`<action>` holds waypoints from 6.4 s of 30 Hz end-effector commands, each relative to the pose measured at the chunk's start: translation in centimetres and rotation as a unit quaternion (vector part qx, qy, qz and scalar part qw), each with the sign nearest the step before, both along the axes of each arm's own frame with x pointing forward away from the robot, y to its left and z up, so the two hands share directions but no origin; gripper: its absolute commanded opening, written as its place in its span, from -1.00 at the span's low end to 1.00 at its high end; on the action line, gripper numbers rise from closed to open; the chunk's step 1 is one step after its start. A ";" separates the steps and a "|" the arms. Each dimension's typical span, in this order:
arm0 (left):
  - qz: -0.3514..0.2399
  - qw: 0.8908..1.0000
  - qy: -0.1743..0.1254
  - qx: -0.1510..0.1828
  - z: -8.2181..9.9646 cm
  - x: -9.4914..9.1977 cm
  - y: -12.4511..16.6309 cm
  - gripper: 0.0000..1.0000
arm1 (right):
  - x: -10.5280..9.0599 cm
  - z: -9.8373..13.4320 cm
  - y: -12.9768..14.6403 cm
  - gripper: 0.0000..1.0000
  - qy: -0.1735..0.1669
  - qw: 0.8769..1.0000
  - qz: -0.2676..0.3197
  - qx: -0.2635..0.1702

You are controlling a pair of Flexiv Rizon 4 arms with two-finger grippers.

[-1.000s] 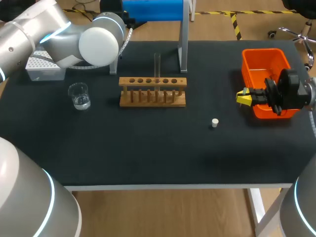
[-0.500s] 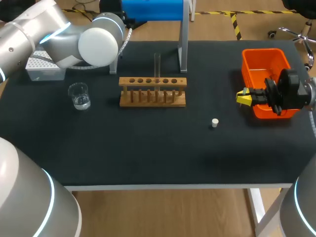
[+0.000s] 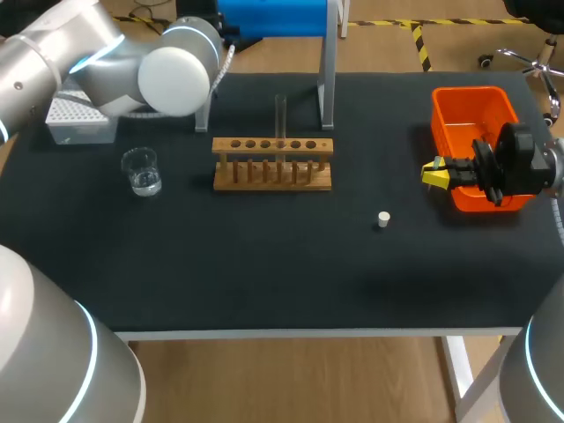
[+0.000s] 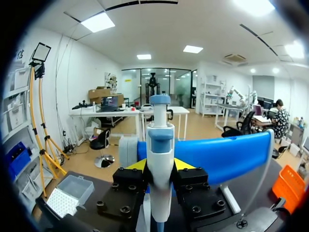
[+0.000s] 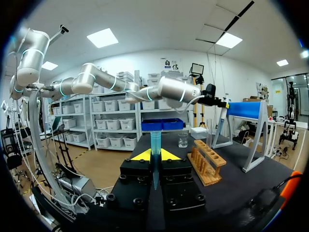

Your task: Invert the test tube, pick up the pipette, mount the tip to pipette, aspirate from beaker and dispense into the tube, eject the tip, return the pipette, and cap with the stopper.

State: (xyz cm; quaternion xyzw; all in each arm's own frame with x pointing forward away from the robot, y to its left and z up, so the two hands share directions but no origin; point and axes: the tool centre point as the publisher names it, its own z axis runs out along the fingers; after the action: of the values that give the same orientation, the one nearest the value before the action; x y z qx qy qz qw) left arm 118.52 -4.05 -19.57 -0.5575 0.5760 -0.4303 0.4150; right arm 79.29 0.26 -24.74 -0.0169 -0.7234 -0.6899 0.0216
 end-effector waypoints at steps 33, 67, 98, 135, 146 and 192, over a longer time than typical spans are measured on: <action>-0.127 0.991 0.034 0.029 9.7 -4.6 1.8 -1.00 | -0.1 0.0 0.0 -1.00 0.000 1.000 -0.001 -0.001; -0.329 0.943 -0.006 0.044 15.3 -10.1 1.3 -1.00 | -0.1 0.0 0.0 -1.00 0.000 1.000 -0.001 -0.001; -0.447 0.892 0.010 0.058 16.4 -12.5 0.0 -1.00 | -0.1 0.0 0.0 -1.00 0.000 1.000 -0.001 -0.001; -0.520 0.853 -0.016 0.031 18.5 -20.5 -1.3 -1.00 | -0.1 0.0 0.0 -1.00 0.000 1.000 -0.001 -0.001; -0.551 0.834 -0.027 0.010 17.3 -26.0 -3.2 -1.00 | -0.1 0.0 0.0 -1.00 0.000 1.000 -0.001 -0.001; -0.641 0.761 -0.084 -0.048 19.1 -33.9 -6.3 -1.00 | -0.1 0.0 0.0 -1.00 0.000 1.000 -0.001 -0.001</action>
State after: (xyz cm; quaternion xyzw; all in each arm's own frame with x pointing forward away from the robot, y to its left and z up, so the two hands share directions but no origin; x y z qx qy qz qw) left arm 85.44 -10.10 -0.52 -0.0367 0.7424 -0.6665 0.0578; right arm 79.29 0.26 -24.74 -0.0170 -0.7234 -0.6899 0.0216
